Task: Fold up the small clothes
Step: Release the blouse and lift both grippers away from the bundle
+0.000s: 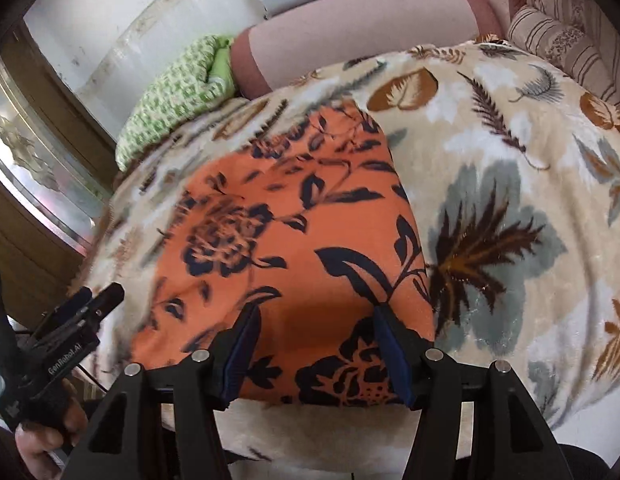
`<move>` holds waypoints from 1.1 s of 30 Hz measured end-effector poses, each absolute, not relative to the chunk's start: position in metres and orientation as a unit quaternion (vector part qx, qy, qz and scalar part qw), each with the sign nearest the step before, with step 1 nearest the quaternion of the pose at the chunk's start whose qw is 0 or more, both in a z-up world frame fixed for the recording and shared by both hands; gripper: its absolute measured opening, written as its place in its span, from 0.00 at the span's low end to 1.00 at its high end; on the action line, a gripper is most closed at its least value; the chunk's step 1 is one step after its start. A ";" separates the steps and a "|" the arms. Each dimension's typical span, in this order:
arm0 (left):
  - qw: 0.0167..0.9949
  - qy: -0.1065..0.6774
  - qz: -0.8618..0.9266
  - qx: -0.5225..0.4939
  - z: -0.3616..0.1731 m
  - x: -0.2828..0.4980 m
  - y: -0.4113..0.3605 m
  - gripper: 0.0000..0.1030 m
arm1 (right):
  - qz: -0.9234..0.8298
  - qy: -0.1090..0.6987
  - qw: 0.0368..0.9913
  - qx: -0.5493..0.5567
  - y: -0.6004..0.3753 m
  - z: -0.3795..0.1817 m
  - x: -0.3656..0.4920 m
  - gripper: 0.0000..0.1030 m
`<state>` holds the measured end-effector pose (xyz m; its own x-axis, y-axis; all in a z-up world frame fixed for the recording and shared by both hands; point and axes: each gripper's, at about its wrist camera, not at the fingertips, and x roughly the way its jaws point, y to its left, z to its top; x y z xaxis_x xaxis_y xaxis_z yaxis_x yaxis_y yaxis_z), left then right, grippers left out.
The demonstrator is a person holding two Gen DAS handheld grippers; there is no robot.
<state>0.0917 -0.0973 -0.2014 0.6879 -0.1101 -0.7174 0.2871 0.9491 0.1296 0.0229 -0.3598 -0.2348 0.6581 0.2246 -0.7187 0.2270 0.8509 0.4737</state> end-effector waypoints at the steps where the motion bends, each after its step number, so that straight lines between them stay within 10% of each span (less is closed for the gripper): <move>1: 0.914 0.372 -0.108 0.117 -0.194 0.088 -0.097 0.76 | 0.005 0.400 0.871 0.285 -0.362 -0.229 0.018 0.60; 16: 0.952 0.271 -0.092 0.111 -0.102 0.036 -0.095 0.92 | -0.022 0.224 0.955 0.192 -0.354 -0.099 -0.062 0.65; 33: 0.956 0.262 -0.084 0.099 -0.078 0.024 -0.089 0.93 | -0.028 0.202 0.969 0.138 -0.324 -0.083 -0.065 0.65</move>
<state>0.0241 -0.0891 -0.0778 0.8484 -0.1095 -0.5179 0.2132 0.9662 0.1449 -0.0648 -0.3241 -0.0833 0.9166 0.0017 -0.3998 0.1097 0.9606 0.2555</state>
